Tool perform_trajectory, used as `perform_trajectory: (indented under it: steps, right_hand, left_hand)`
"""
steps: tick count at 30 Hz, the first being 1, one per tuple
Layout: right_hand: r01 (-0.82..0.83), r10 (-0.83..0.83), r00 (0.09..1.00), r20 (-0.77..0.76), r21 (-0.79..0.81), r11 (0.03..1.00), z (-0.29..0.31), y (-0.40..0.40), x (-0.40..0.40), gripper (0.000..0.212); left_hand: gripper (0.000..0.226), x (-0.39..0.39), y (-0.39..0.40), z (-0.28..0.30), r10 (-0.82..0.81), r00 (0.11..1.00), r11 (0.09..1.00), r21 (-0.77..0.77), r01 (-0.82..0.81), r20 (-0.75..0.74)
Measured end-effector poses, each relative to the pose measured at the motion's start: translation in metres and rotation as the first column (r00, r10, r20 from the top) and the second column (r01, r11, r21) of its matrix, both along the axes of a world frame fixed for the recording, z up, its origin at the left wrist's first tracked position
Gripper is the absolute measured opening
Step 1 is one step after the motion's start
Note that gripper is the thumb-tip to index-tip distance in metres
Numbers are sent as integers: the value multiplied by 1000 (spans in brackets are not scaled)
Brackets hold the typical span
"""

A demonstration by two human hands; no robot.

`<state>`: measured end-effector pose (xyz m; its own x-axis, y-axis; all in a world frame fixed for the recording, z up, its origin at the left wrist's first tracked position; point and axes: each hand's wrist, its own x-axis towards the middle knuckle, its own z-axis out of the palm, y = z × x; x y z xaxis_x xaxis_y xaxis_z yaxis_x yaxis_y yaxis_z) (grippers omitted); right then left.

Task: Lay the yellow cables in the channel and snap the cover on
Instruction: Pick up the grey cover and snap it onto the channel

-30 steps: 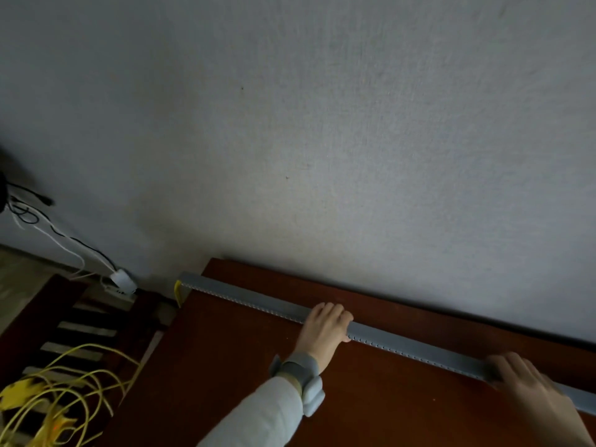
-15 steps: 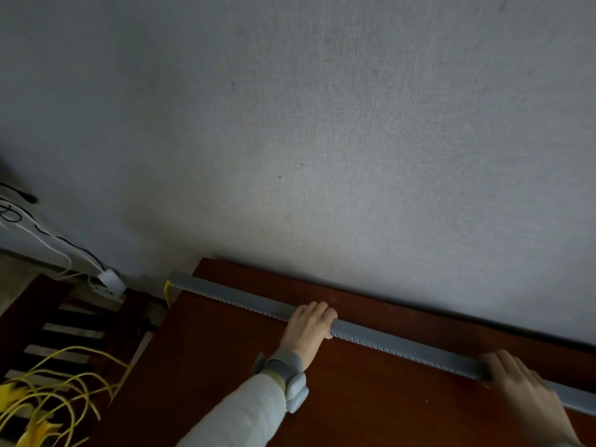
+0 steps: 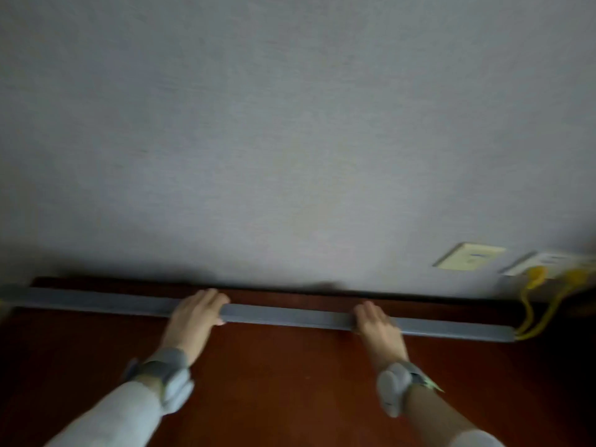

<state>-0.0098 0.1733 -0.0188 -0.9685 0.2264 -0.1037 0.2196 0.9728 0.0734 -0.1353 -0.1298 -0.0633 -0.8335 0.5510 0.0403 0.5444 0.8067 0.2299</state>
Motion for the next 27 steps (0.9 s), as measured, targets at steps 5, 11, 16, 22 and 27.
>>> perform_trajectory:
  steps: [5, 11, 16, 22, 27]
  right_hand:
    - [7, -8, 1000, -14, -49, 999, -6, -2, -10, 24]
    - [-12, 10, 1000, -16, -114, 993, -17, 5, -11, 20]
    - [0, -5, 999, -34, -133, 991, -22, 7, -15, 22]
    - [-23, 18, 999, -38, -131, 991, -25, 11, -16, 24]
    - [-41, 37, 998, -44, -114, 993, -28, 12, -15, 26]
  left_hand:
    - [49, -6, -5, 1, 24, 999, 998, -49, -25, -21]
    - [49, -2, -2, 11, 43, 998, 999, -15, -43, -40]
    - [48, -3, 0, 16, 40, 998, 999, 4, -39, -45]
    - [49, -1, 1, 18, 39, 997, 999, 3, -39, -65]
    - [50, -2, -1, 15, 33, 997, 999, -28, -35, -66]
